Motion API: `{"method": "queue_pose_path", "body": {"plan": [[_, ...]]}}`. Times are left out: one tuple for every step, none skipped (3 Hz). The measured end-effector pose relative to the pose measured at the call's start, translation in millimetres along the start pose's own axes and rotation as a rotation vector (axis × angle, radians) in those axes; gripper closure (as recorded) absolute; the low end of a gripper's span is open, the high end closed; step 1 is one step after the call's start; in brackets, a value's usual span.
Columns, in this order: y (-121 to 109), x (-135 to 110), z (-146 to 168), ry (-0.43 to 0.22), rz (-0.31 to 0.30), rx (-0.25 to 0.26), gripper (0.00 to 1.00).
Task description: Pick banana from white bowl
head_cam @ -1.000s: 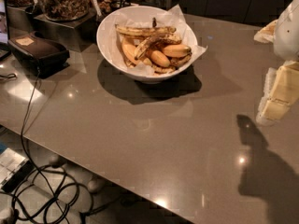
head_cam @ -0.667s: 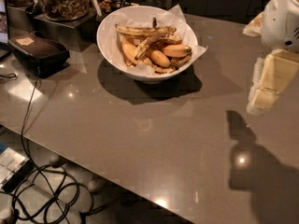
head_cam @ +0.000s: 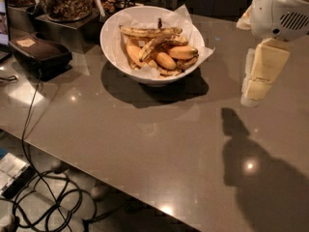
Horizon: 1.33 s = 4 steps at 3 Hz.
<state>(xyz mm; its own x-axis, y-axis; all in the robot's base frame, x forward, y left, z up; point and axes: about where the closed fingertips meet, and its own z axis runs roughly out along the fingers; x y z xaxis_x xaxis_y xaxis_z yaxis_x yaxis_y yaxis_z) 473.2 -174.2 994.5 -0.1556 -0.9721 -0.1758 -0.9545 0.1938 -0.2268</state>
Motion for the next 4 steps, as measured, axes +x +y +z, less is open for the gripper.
{"method": "queue_pose_path", "body": {"plan": [[-5.9, -8.4, 1.3, -0.014, -0.018, 0.016, 0.00], [-49.1, -52.5, 20.3, -0.018, -0.059, -0.026, 0.00], [-55.1, -59.2, 20.0, -0.038, -0.062, 0.001, 0.00], [-63.3, -68.8, 20.7, -0.061, -0.051, 0.022, 0.00]]}}
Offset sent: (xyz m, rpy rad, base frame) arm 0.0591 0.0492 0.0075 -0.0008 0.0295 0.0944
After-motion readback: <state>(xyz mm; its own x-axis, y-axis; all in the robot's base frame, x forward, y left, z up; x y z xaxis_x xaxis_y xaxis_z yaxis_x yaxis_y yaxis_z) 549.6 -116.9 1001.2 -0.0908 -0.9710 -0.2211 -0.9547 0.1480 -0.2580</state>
